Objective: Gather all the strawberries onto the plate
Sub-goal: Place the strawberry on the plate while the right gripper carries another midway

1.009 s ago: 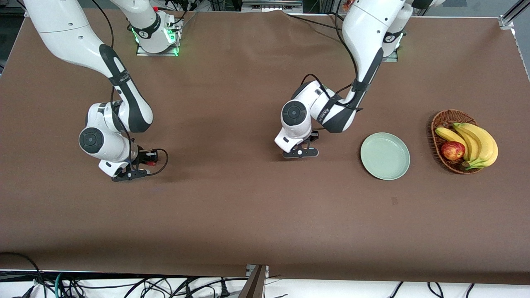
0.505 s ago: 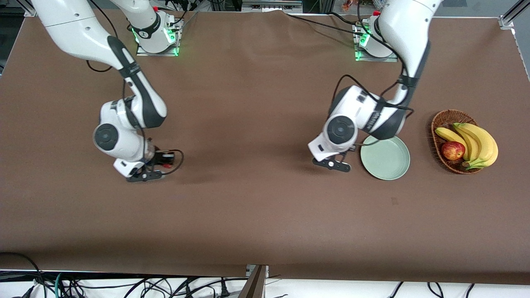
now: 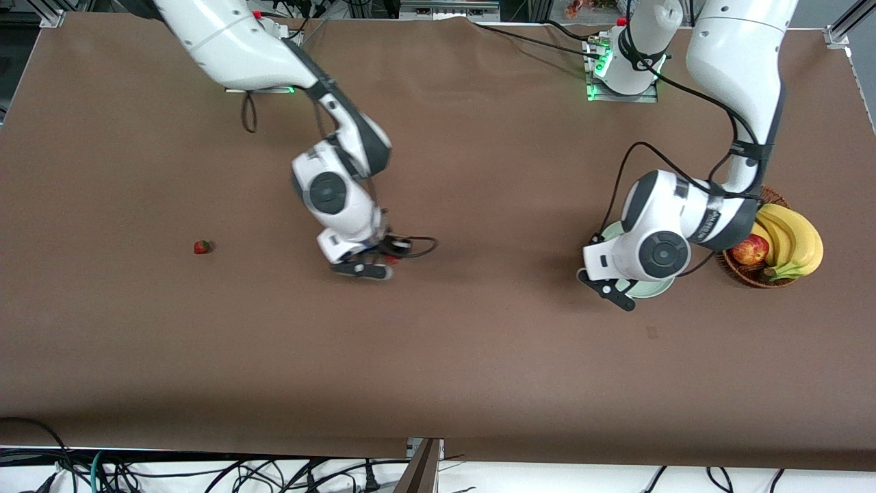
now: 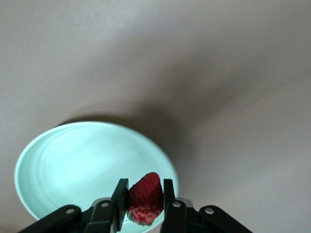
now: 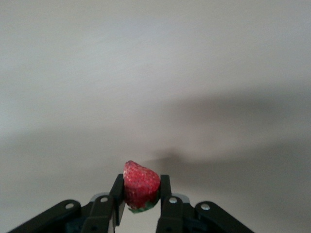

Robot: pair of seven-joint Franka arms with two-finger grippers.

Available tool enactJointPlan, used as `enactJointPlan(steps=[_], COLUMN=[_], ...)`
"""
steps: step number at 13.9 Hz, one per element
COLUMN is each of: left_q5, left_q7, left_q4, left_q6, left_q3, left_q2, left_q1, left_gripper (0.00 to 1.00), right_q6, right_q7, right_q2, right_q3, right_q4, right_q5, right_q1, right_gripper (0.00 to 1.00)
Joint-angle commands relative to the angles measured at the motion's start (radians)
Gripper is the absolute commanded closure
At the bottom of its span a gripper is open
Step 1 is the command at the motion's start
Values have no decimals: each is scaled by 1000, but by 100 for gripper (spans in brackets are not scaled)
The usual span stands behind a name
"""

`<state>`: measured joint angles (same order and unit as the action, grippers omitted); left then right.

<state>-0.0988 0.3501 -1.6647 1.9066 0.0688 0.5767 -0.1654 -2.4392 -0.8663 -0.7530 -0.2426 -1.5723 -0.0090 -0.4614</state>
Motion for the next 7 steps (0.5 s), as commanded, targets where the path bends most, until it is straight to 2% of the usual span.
enactJointPlan(steps=[1, 3, 4, 5, 6, 7], left_q5=[-9, -7, -5, 7, 30, 33], left_q7=[85, 153, 167, 167, 168, 170], left_q4=[-7, -6, -6, -7, -7, -7], left_q6=[5, 12, 25, 32, 31, 26], left_q3=[17, 17, 17, 19, 17, 19], left_q2=[23, 44, 57, 60, 60, 58], left_q1=[44, 56, 67, 73, 72, 70], left_gripper=[95, 92, 83, 54, 1, 0], right_q6=[-10, -96, -147, -185, -193, -192], right_q7=[-140, -190, -209, -221, -224, -221], right_q2=[-176, -224, -245, -256, -256, -250], right_q3=[9, 11, 9, 9, 9, 9], right_q4=[253, 288, 291, 290, 288, 282], right_q5=[-6, -5, -5, -5, -3, -9], right_q1=[-116, -161, -180, -190, -191, -184], right_gripper=[100, 100, 100, 100, 77, 1])
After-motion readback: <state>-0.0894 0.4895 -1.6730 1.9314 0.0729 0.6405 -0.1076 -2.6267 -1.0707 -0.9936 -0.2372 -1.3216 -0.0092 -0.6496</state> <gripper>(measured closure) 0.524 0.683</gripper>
